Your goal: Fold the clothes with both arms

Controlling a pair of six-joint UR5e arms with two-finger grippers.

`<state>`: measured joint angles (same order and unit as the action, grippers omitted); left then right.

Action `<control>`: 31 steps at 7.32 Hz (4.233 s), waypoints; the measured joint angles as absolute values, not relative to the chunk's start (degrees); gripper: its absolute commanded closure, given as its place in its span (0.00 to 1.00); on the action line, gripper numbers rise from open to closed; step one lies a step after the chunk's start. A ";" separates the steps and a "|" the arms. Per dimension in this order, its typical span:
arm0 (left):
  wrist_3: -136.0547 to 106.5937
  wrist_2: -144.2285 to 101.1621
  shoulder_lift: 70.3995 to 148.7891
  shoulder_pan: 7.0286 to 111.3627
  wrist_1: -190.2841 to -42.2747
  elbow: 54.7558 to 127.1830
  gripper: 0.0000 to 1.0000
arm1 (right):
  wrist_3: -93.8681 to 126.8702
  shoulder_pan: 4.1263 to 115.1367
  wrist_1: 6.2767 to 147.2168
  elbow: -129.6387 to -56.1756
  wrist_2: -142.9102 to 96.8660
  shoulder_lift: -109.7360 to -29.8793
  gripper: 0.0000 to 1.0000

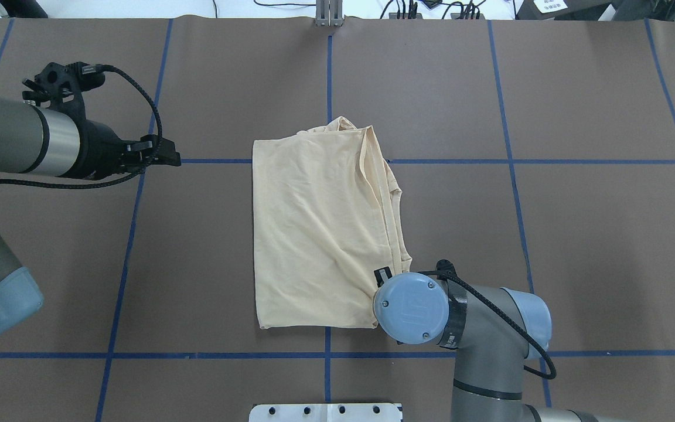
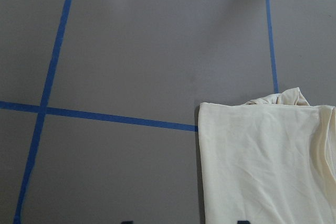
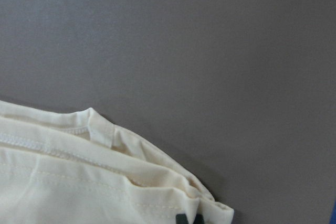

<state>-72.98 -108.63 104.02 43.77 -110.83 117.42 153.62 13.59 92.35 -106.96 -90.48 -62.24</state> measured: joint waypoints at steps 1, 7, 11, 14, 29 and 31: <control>-73.09 -108.63 104.02 43.77 -110.83 117.41 0.27 | 153.45 13.85 92.24 -107.54 -90.69 -62.27 1.00; -94.01 -107.56 105.69 38.81 -111.51 118.00 0.16 | 153.06 13.24 96.72 -112.83 -91.98 -63.63 1.00; -99.21 -104.31 106.91 35.38 -111.53 118.04 0.11 | 152.77 11.22 97.55 -112.32 -91.26 -63.83 0.46; -99.48 -103.85 106.89 35.14 -111.45 118.04 0.11 | 152.91 11.34 97.44 -110.92 -88.26 -63.74 0.35; -99.43 -102.44 106.53 34.56 -111.27 117.63 0.12 | 154.04 11.30 97.09 -108.72 -87.48 -61.62 1.00; -103.09 -97.77 106.53 31.01 -111.43 117.34 0.12 | 153.99 11.55 97.44 -109.55 -87.88 -61.53 1.00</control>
